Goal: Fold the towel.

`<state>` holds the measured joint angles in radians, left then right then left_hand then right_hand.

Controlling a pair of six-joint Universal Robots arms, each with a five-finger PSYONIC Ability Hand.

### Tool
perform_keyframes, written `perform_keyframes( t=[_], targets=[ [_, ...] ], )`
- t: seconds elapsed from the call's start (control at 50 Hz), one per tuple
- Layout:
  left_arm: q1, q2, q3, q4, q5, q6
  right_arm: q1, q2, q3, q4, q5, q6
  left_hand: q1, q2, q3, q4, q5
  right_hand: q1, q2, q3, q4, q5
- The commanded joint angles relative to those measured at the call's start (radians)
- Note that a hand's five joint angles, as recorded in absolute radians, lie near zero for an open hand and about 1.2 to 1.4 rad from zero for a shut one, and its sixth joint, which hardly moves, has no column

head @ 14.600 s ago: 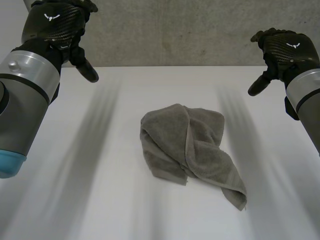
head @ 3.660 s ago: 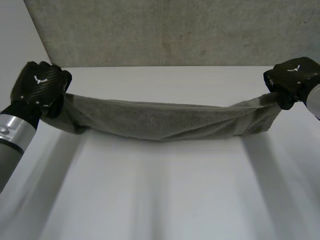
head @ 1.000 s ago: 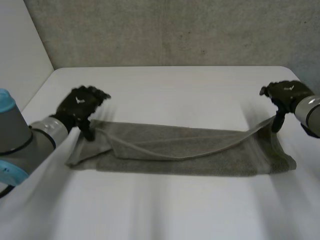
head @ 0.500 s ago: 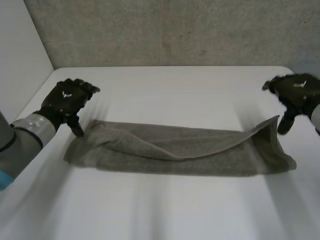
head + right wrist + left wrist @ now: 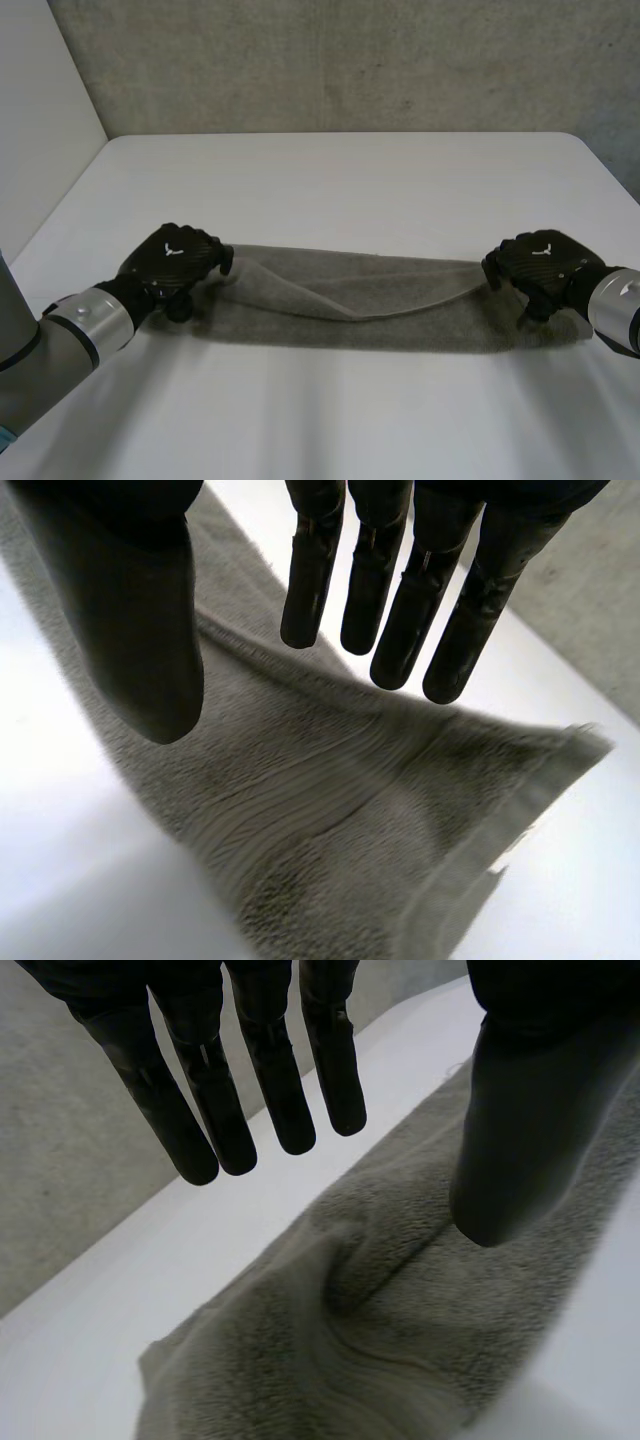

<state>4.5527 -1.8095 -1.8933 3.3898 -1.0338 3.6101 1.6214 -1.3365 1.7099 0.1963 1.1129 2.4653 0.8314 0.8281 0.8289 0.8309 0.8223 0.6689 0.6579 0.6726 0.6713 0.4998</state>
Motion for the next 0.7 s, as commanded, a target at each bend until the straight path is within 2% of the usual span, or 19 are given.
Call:
perform_keyframes(
  t=[0.02,0.24,0.4,0.56,0.6,0.7],
  targets=[
    [-0.003,-0.039,0.034,-0.056,0.017,0.004,0.005,0.096,-0.059,0.049,0.007,-0.017,-0.072,-0.068,-0.069,-0.071,-0.237,0.018,0.029,0.014,0.016,0.013],
    [-0.037,-0.228,0.184,-0.069,0.001,0.022,0.051,0.29,-0.222,0.057,0.022,-0.009,-0.089,-0.086,-0.087,-0.089,-0.255,-0.008,0.003,-0.012,-0.011,-0.014],
    [-0.047,-0.329,0.323,-0.064,-0.025,0.032,0.086,0.358,-0.374,0.054,0.048,0.037,-0.119,-0.115,-0.116,-0.118,-0.284,-0.229,-0.218,-0.232,-0.231,-0.234],
    [-0.052,-0.452,0.497,-0.059,-0.16,0.032,0.123,0.451,-0.509,0.051,0.081,0.103,-0.122,-0.118,-0.119,-0.121,-0.287,-0.414,-0.403,-0.417,-0.416,-0.419],
    [-0.052,-0.497,0.557,-0.055,-0.215,0.035,0.133,0.485,-0.548,0.051,0.114,0.106,-0.125,-0.121,-0.122,-0.124,-0.29,-0.422,-0.411,-0.426,-0.425,-0.428],
    [-0.049,-0.533,0.612,-0.053,-0.275,0.033,0.149,0.516,-0.579,0.048,0.177,0.11,-0.125,-0.121,-0.122,-0.124,-0.29,-0.422,-0.411,-0.426,-0.425,-0.428]
  ],
)
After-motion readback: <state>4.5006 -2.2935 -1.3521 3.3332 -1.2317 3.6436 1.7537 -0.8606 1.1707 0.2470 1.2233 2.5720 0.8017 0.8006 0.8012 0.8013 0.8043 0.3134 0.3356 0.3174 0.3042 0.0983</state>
